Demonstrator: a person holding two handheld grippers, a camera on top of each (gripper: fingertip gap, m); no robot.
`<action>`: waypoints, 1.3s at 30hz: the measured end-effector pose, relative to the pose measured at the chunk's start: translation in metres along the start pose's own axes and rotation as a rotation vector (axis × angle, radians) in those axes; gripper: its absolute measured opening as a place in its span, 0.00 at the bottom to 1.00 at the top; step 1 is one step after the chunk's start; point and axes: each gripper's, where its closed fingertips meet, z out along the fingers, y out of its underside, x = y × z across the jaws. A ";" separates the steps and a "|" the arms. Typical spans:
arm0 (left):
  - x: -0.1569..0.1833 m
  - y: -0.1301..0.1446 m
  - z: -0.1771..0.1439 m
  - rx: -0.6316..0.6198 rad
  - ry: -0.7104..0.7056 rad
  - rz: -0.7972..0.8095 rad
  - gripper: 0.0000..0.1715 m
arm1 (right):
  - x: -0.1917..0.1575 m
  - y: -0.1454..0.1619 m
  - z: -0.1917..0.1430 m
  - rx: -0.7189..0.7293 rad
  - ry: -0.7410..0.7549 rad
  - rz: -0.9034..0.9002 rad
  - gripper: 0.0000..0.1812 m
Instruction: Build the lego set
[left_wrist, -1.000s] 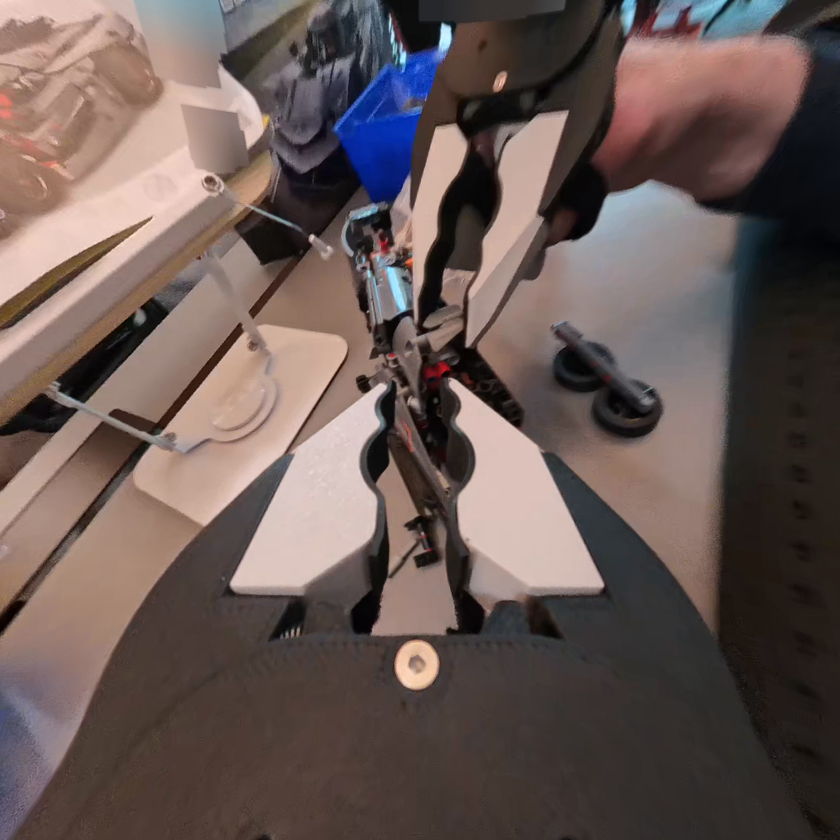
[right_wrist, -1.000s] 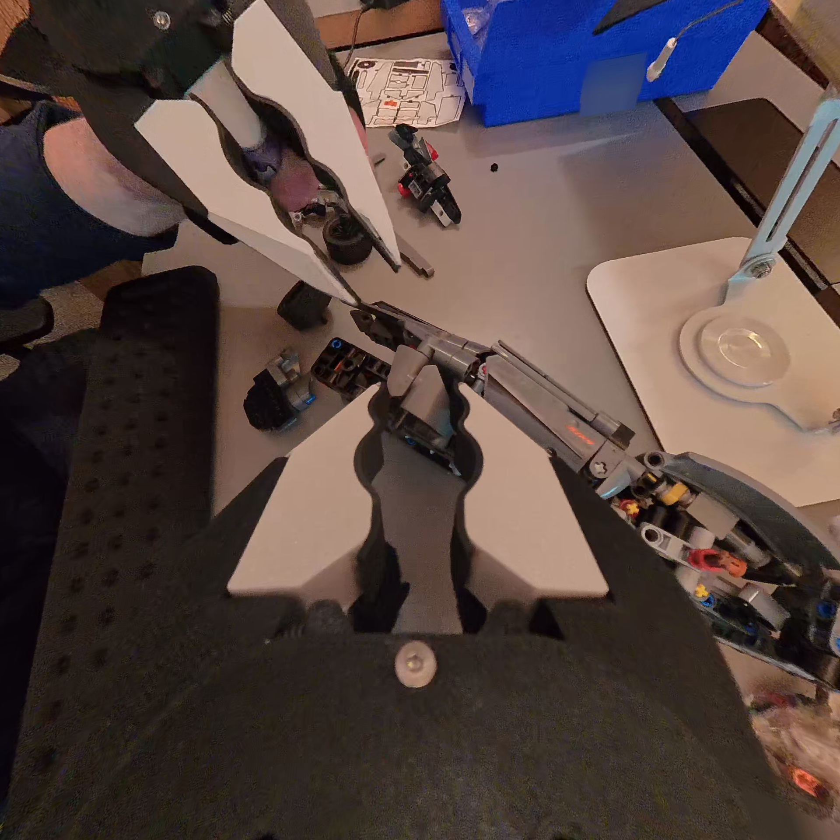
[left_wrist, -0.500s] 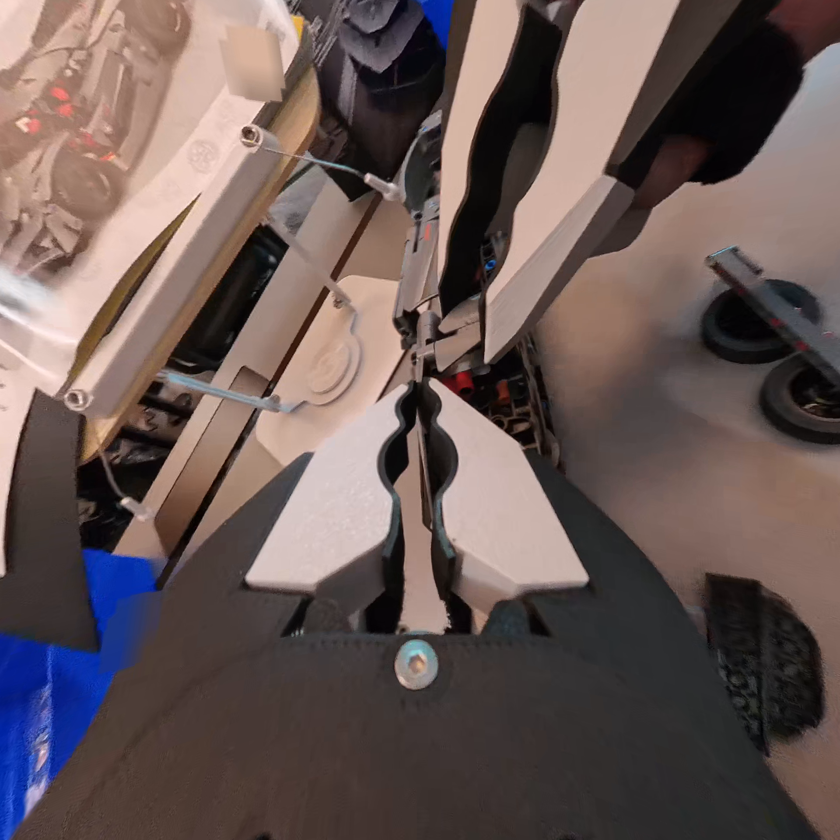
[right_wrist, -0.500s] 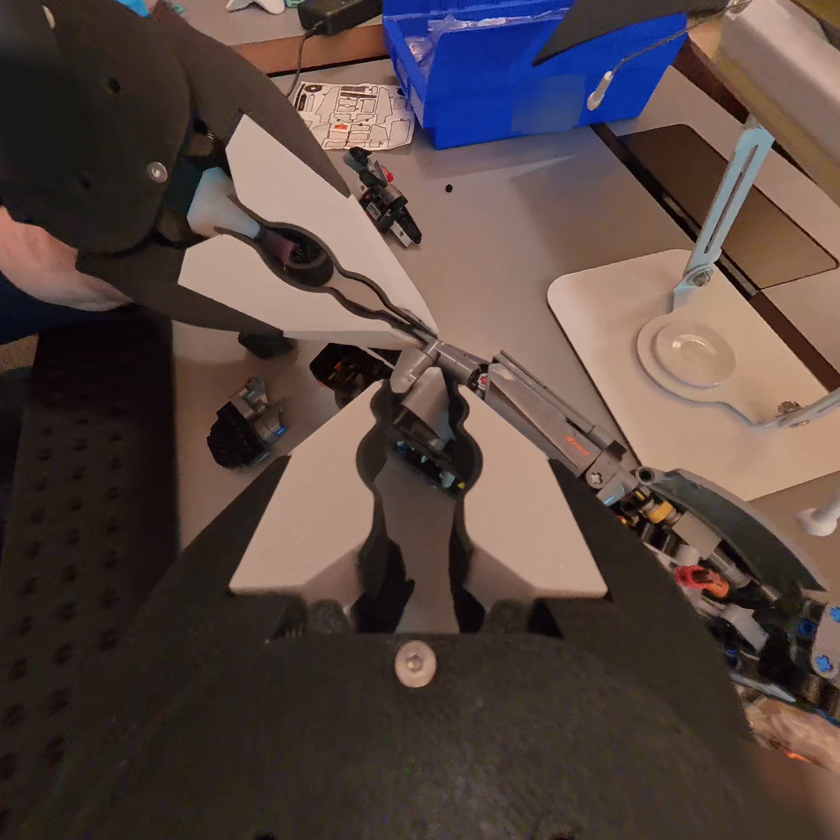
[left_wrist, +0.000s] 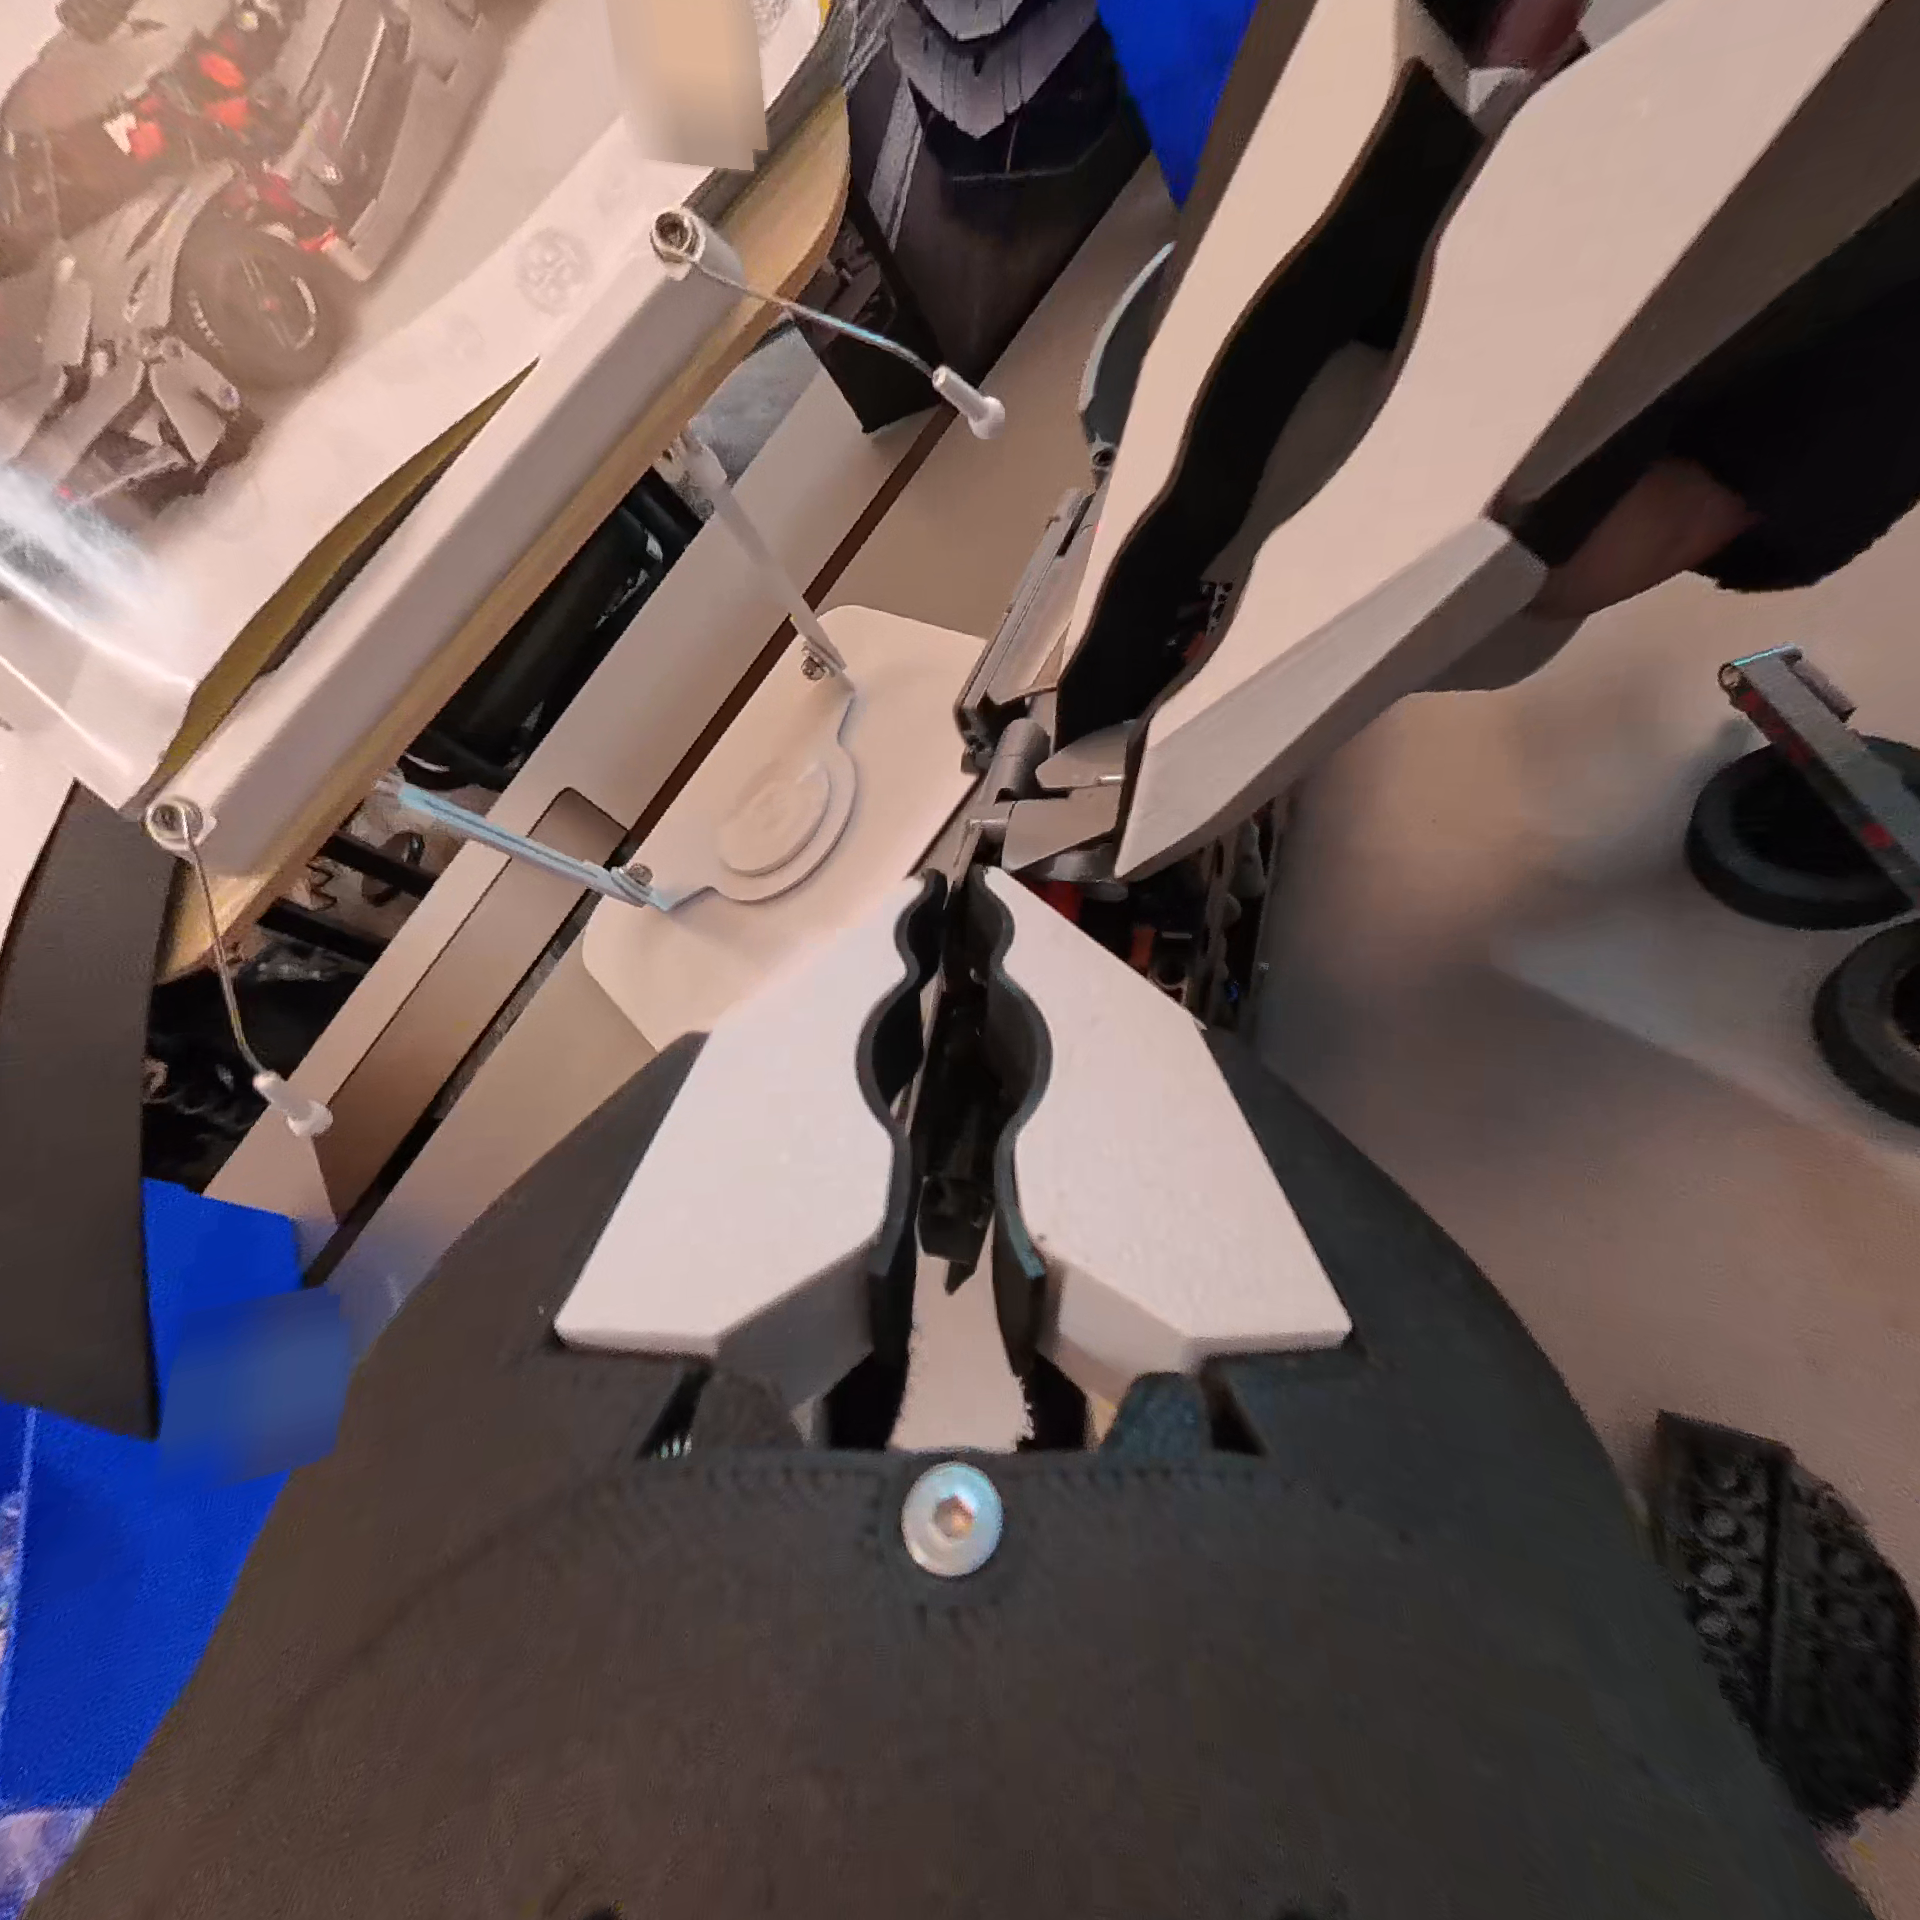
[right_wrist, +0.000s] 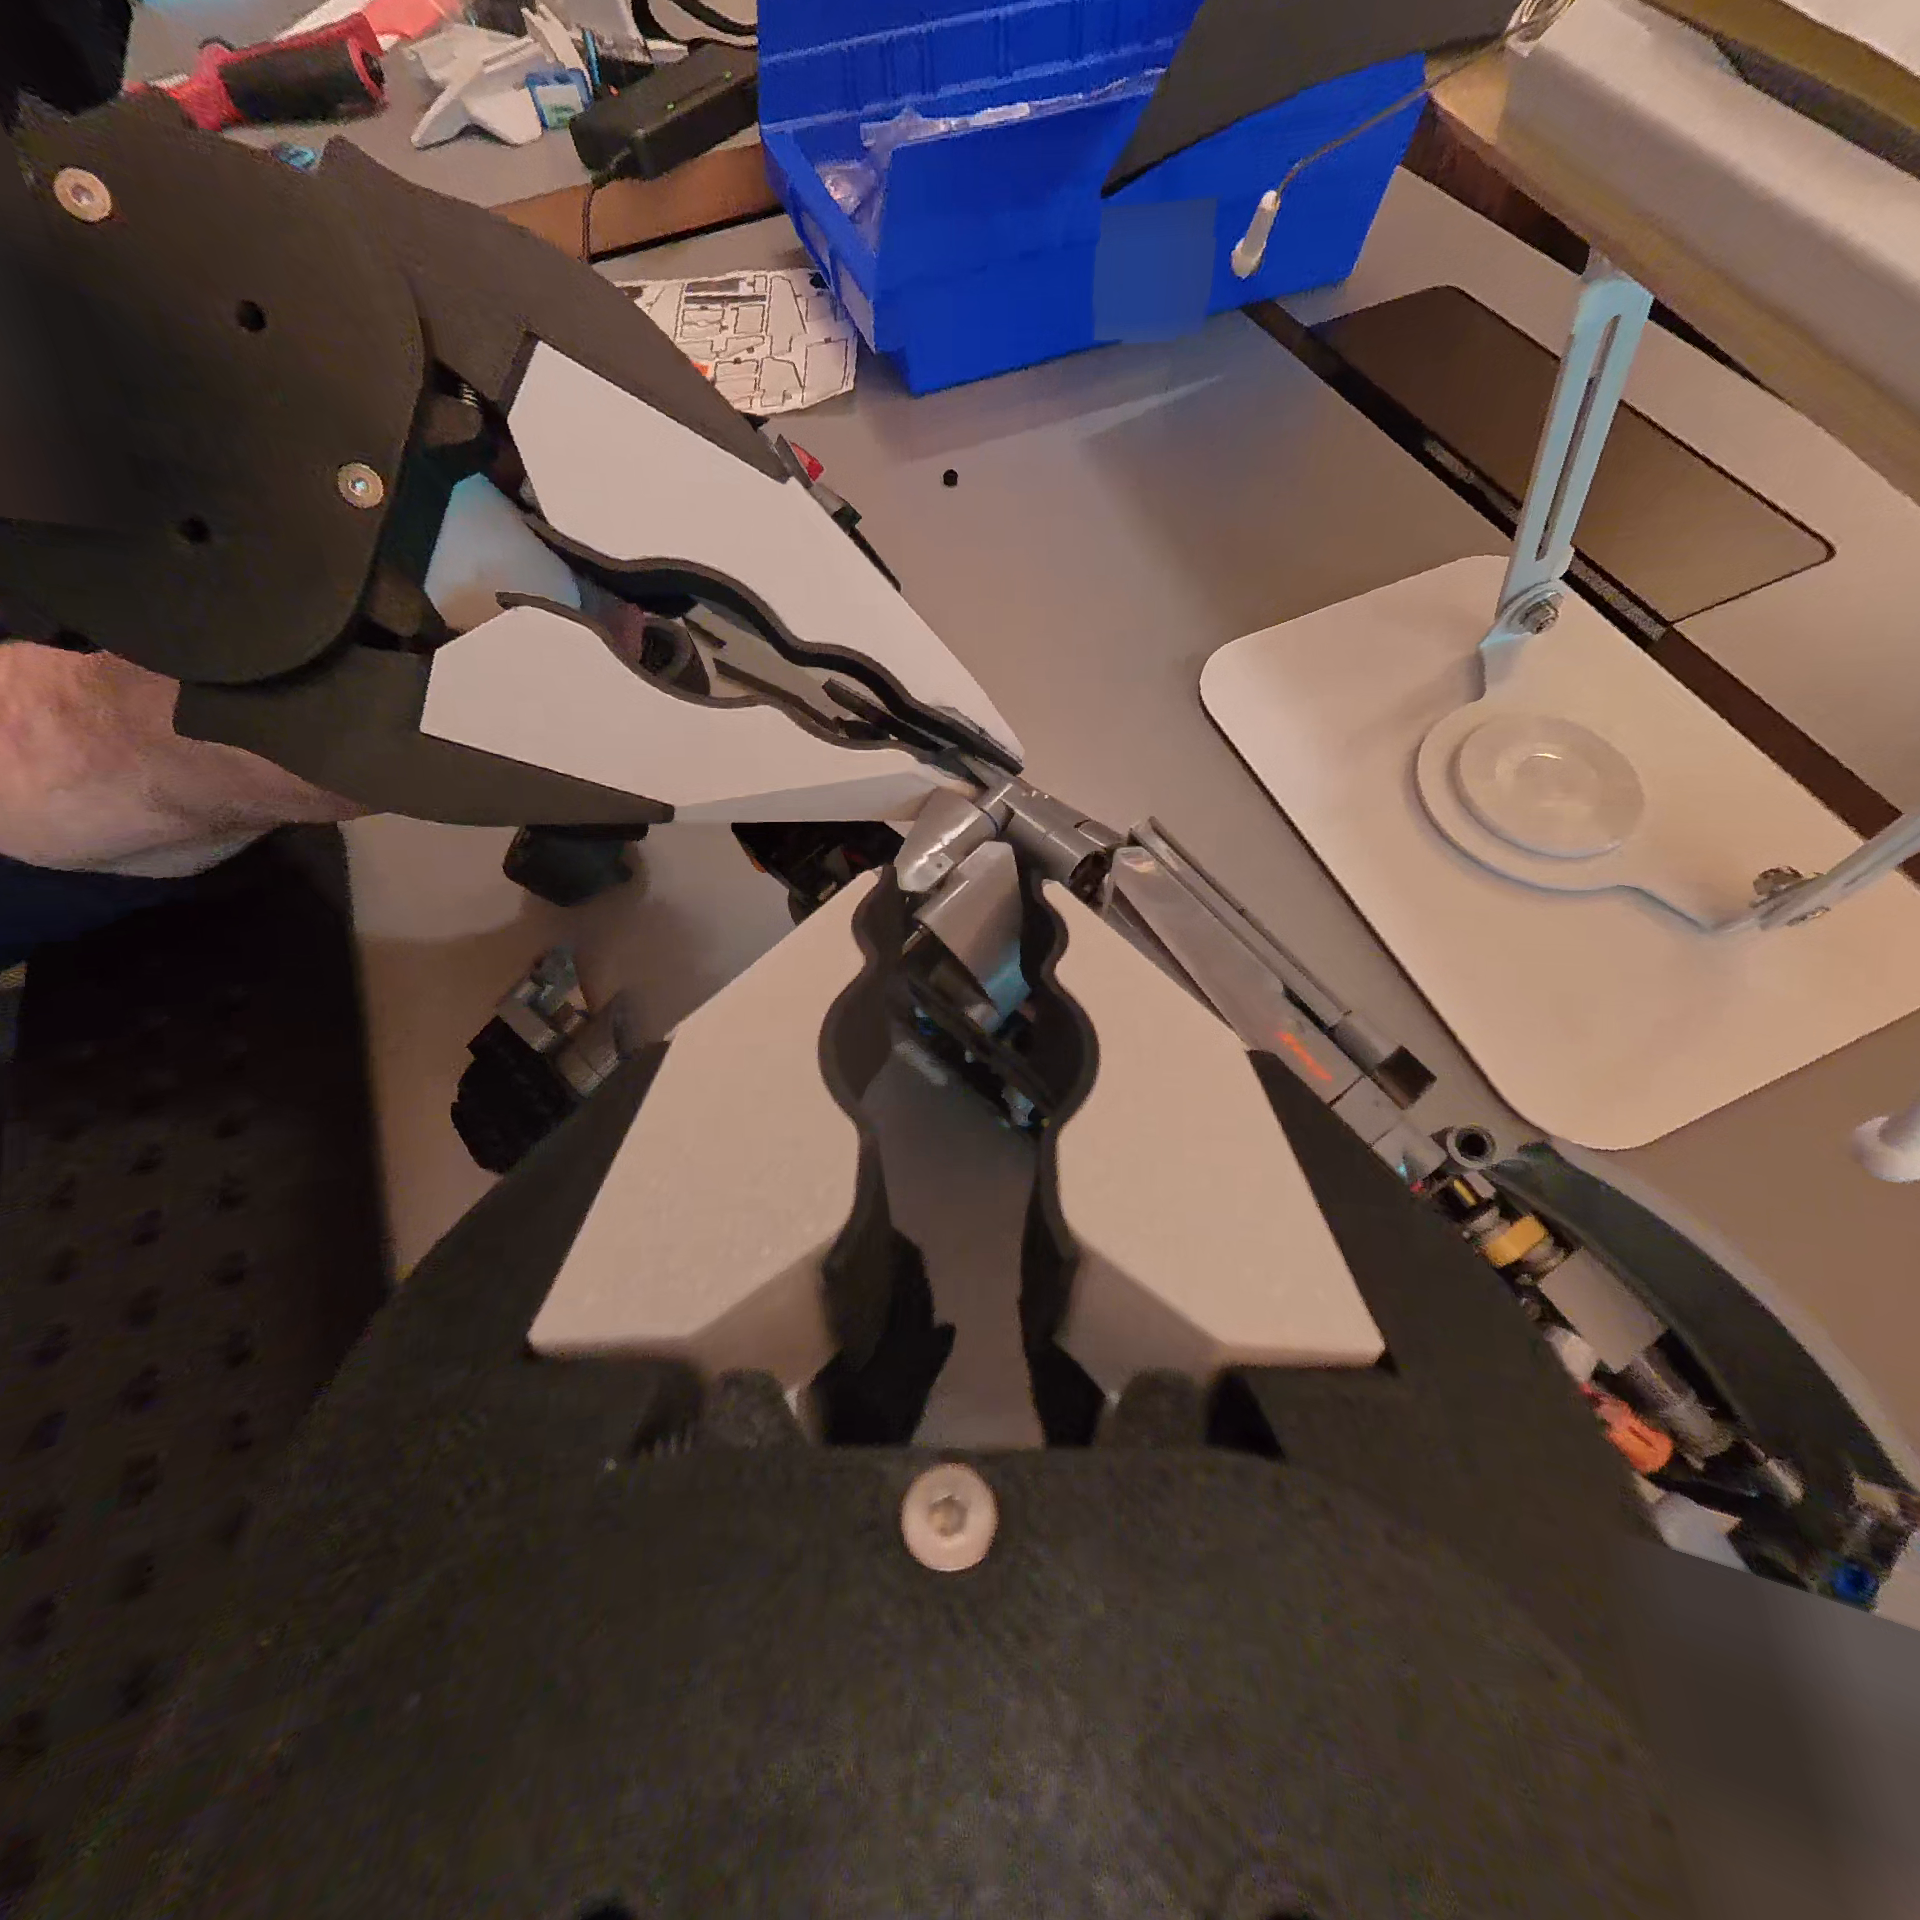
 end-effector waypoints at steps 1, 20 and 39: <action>0.000 0.000 0.000 0.000 -0.004 0.016 0.01 | 0.000 0.000 0.000 -0.005 0.003 -0.008 0.11; -0.016 0.003 0.011 -0.019 0.019 -0.206 0.00 | 0.012 -0.004 -0.011 0.039 0.061 -0.018 0.10; -0.009 0.012 -0.020 0.140 0.146 -0.297 0.00 | 0.007 -0.004 -0.040 0.107 -0.222 0.094 0.10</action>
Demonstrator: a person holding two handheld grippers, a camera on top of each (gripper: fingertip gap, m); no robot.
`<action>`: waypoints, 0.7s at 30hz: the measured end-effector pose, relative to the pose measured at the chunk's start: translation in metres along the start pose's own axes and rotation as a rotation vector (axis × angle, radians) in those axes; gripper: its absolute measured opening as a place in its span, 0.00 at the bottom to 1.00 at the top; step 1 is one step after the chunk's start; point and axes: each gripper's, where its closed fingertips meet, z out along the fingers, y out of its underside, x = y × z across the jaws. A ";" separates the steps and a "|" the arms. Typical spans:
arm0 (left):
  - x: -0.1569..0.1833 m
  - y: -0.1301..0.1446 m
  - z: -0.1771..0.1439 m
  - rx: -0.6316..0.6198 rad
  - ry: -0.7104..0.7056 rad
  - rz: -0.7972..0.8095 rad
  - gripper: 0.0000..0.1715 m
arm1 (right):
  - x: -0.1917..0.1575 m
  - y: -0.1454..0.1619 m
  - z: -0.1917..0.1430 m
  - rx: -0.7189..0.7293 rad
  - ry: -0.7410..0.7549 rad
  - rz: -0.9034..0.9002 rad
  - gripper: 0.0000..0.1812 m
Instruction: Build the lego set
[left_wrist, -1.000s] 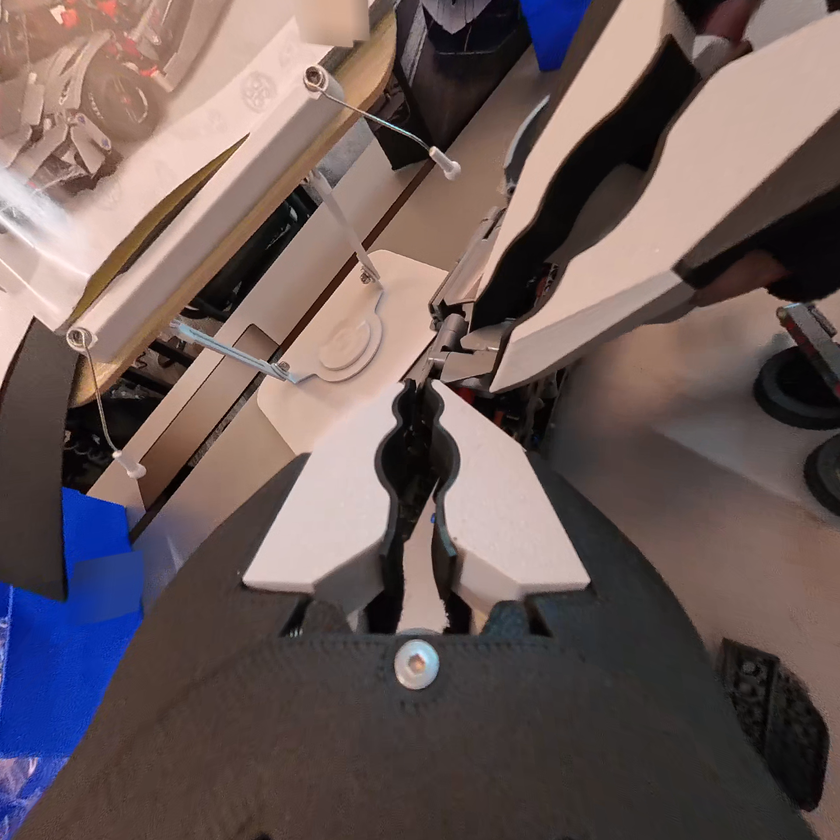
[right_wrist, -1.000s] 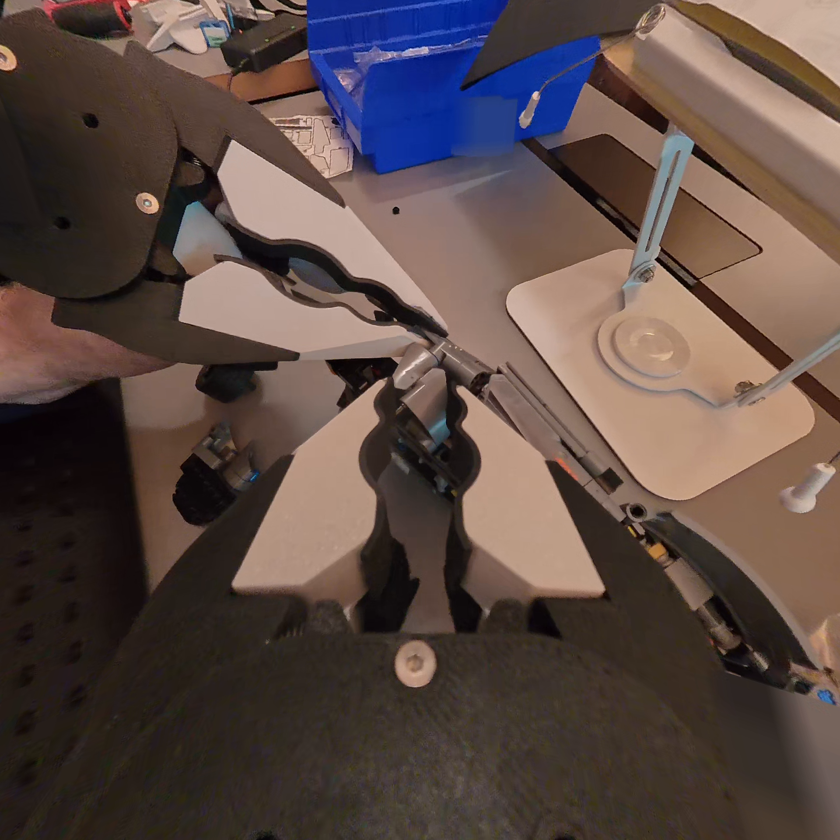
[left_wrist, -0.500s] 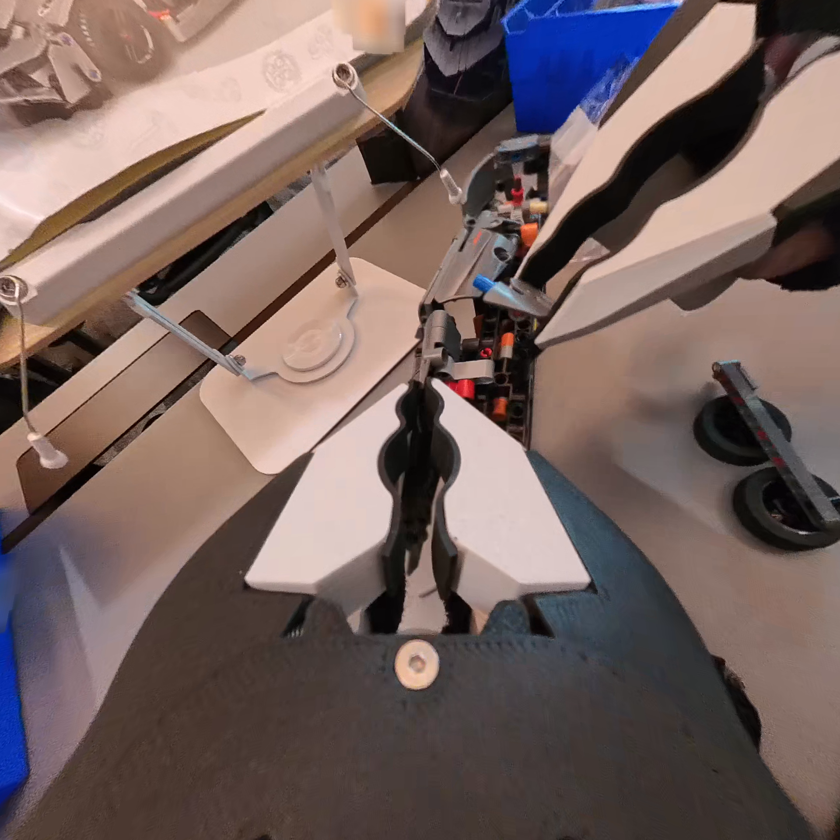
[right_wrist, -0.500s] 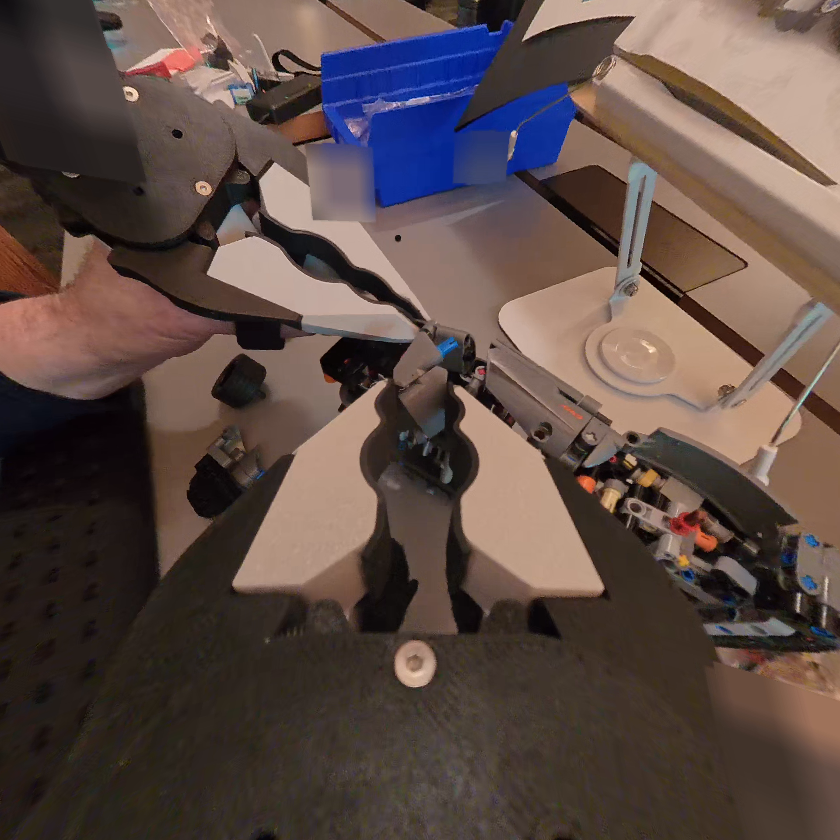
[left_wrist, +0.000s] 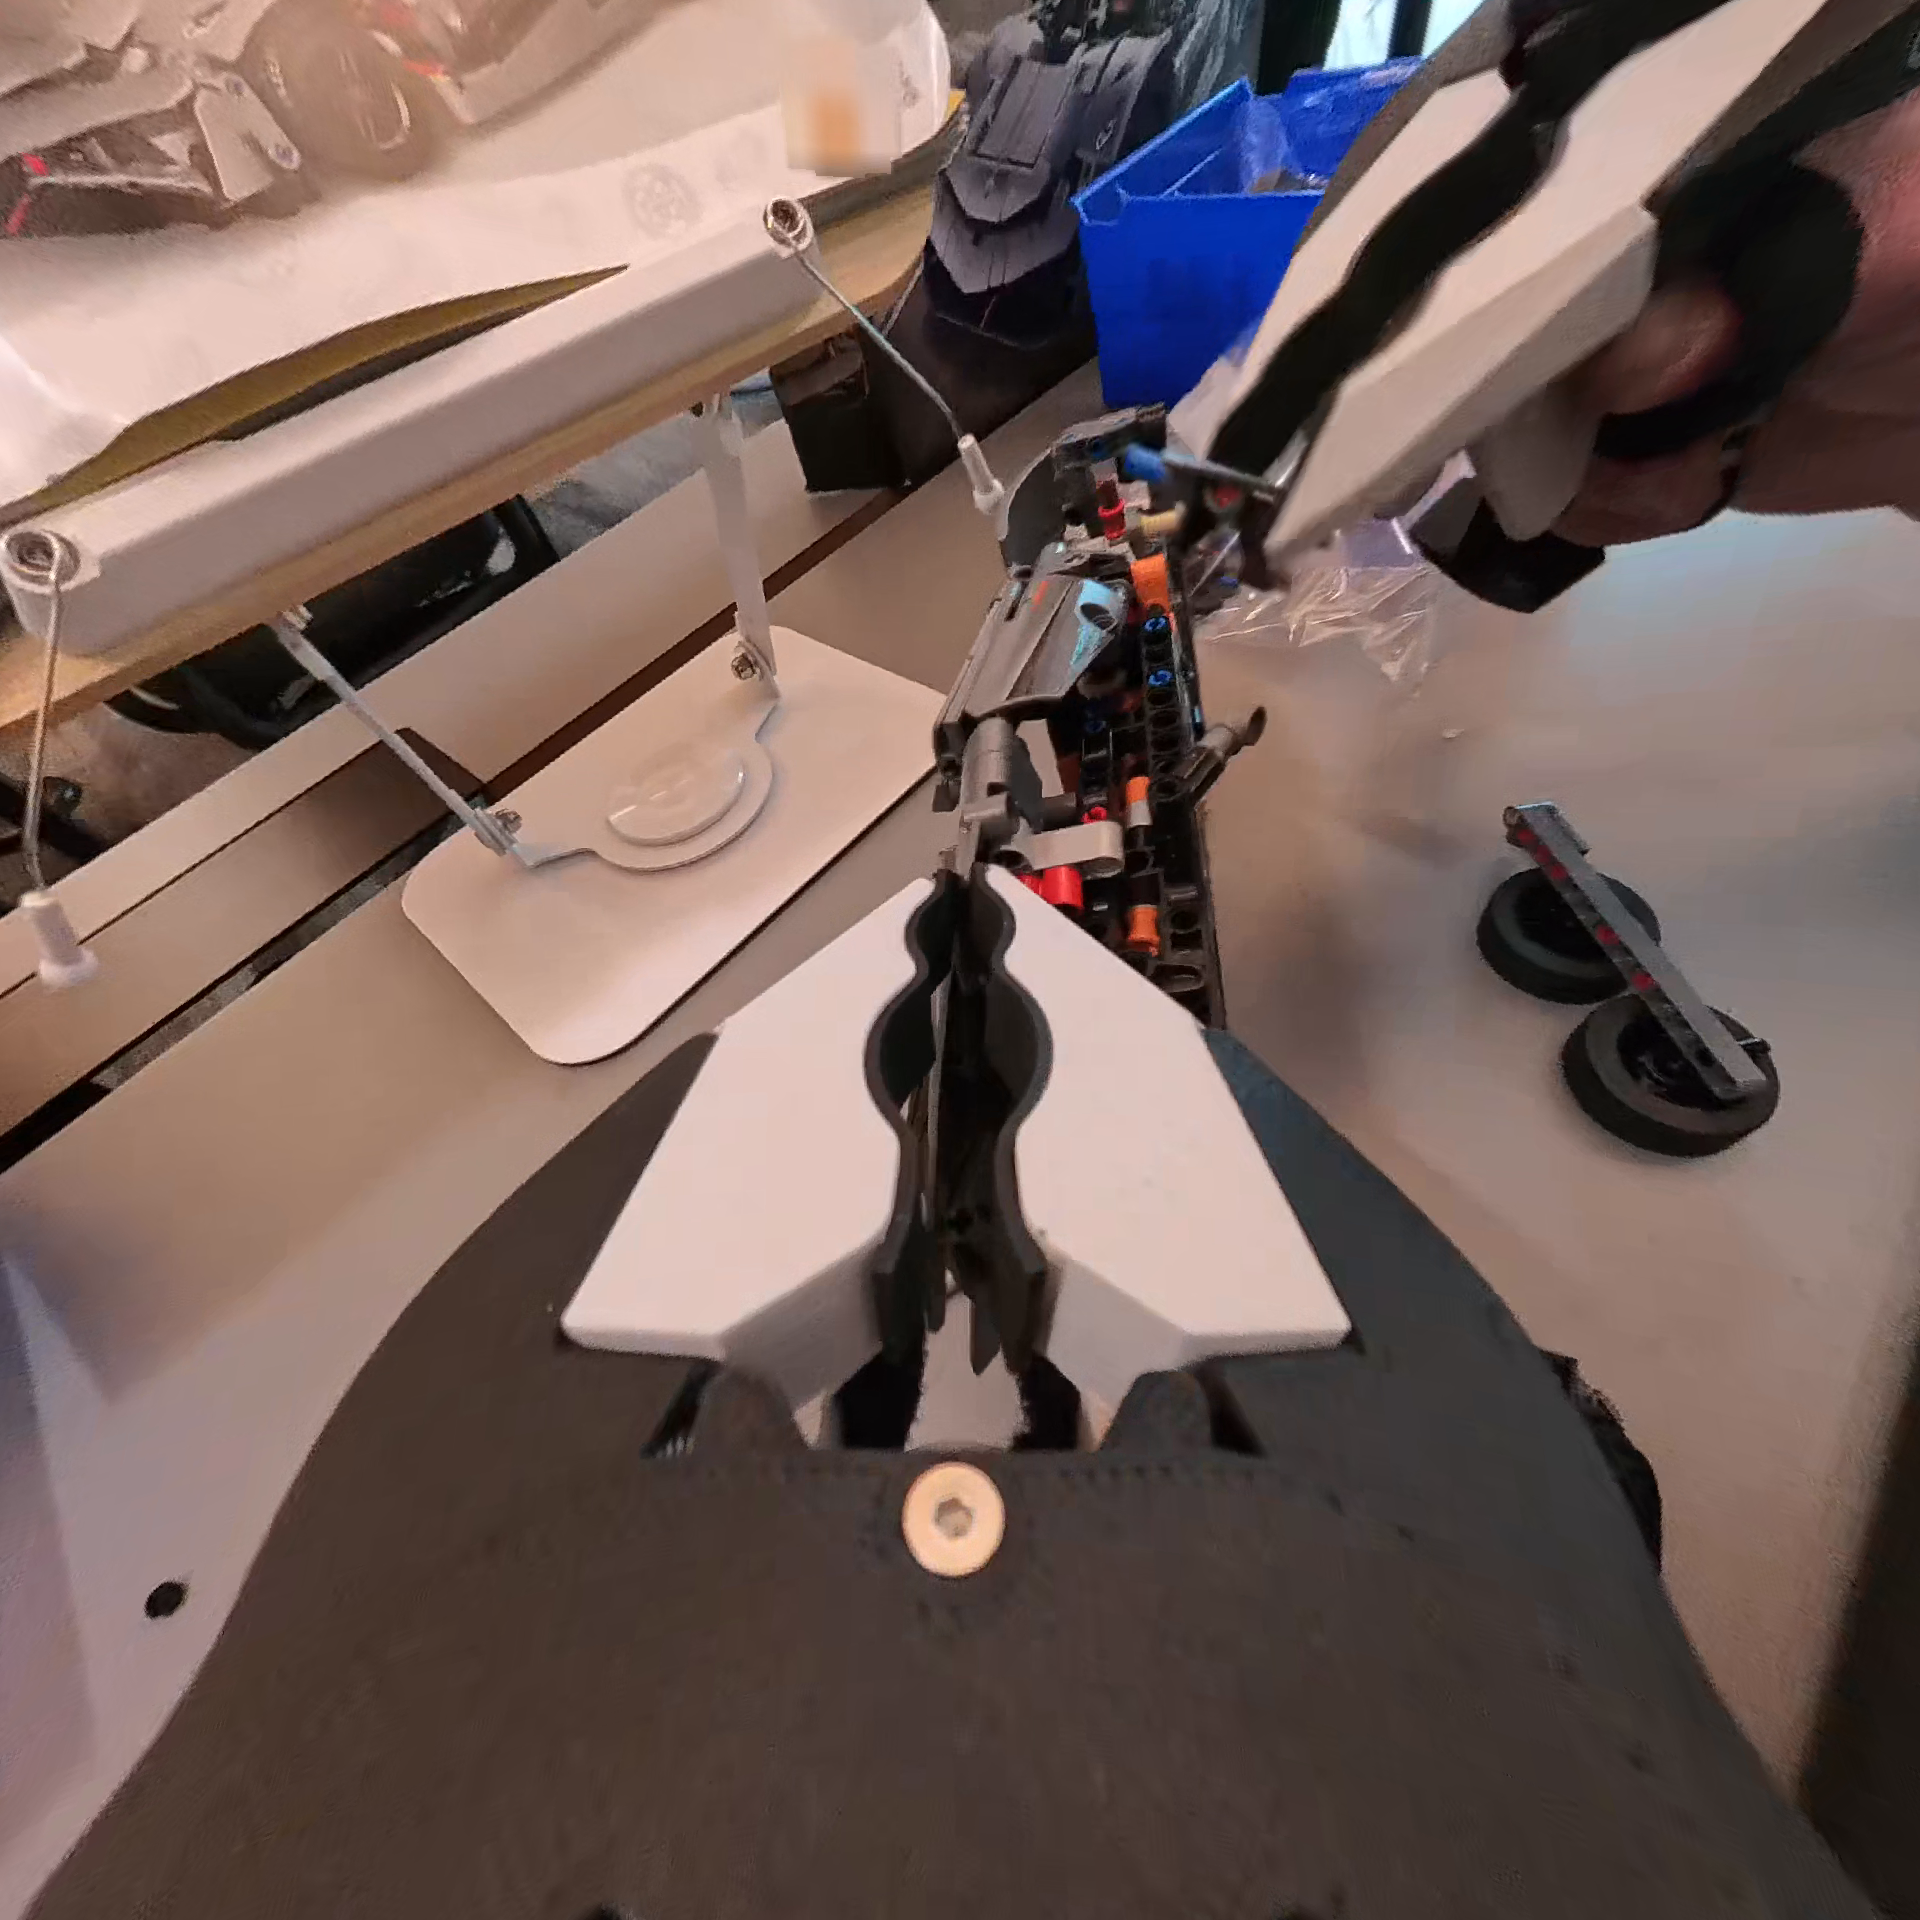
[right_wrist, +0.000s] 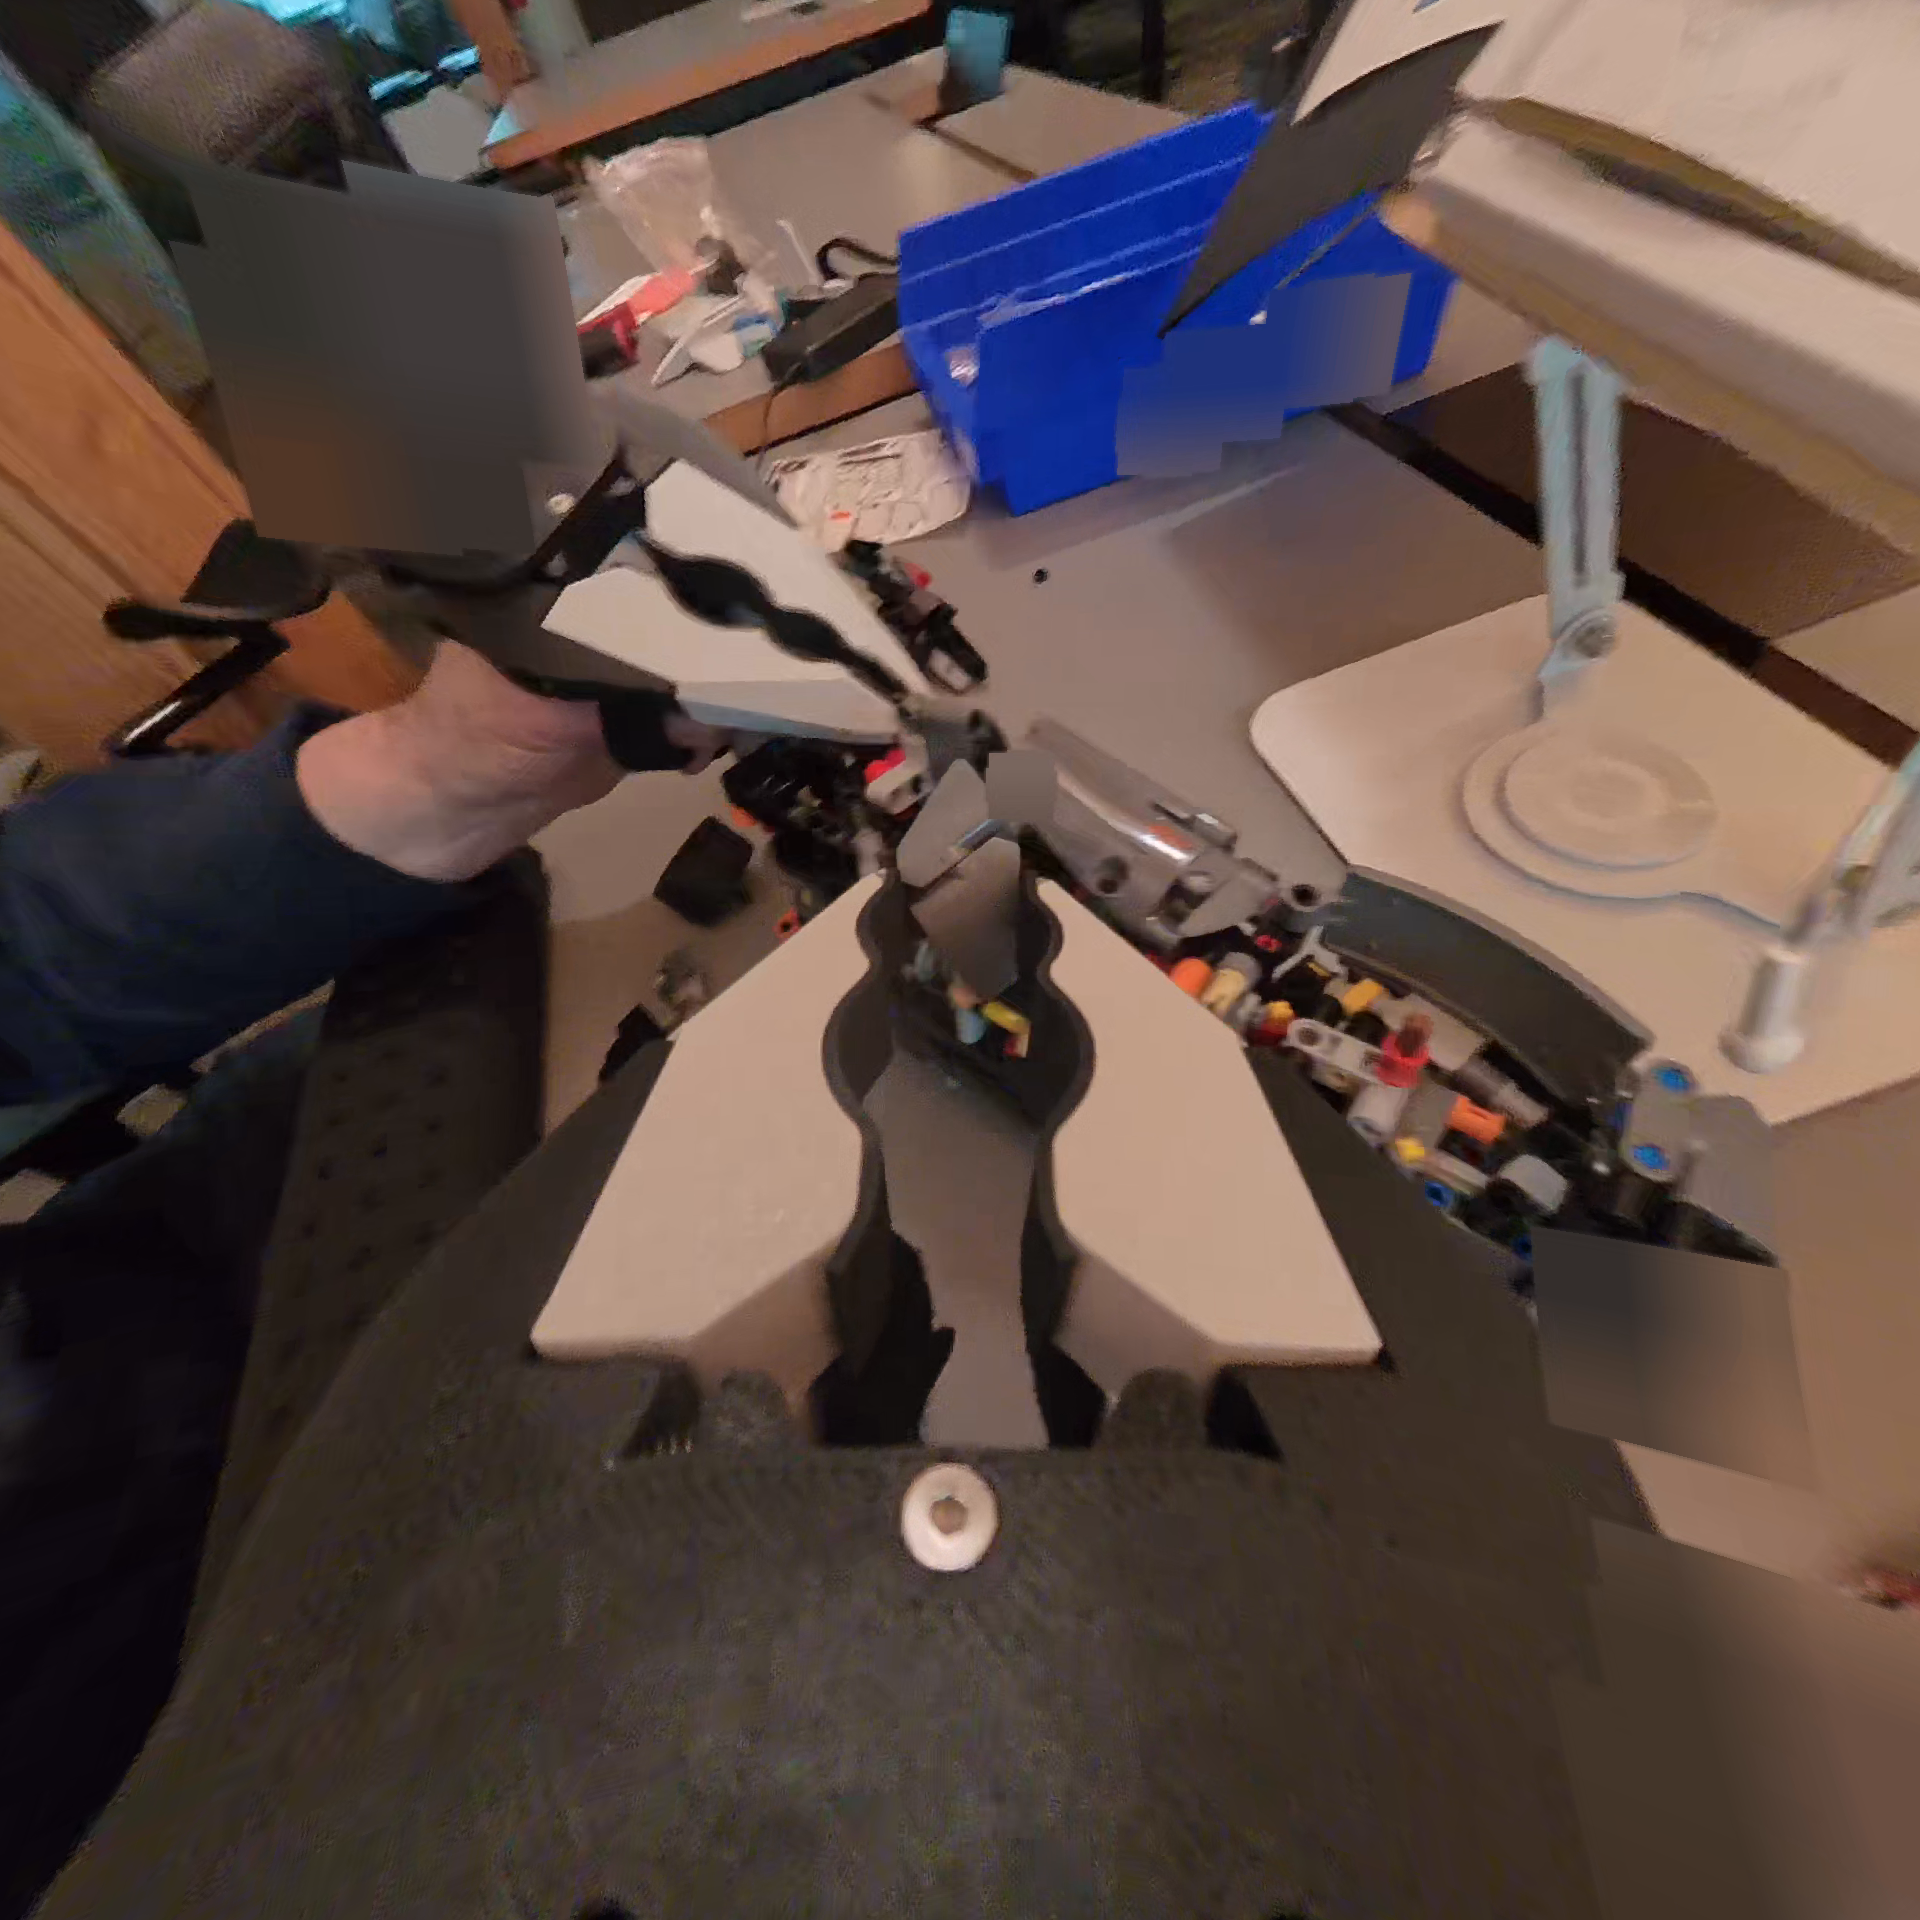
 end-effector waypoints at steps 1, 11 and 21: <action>-0.001 0.001 0.000 0.001 -0.002 -0.007 0.00 | -0.013 0.009 0.002 -0.057 -0.071 -0.025 0.11; 0.001 0.001 0.001 0.015 -0.001 0.045 0.00 | -0.019 0.051 0.008 -0.325 -0.032 -0.227 0.23; 0.009 0.000 0.003 0.012 0.010 0.077 0.00 | -0.016 0.021 0.048 -0.272 0.116 -0.397 0.07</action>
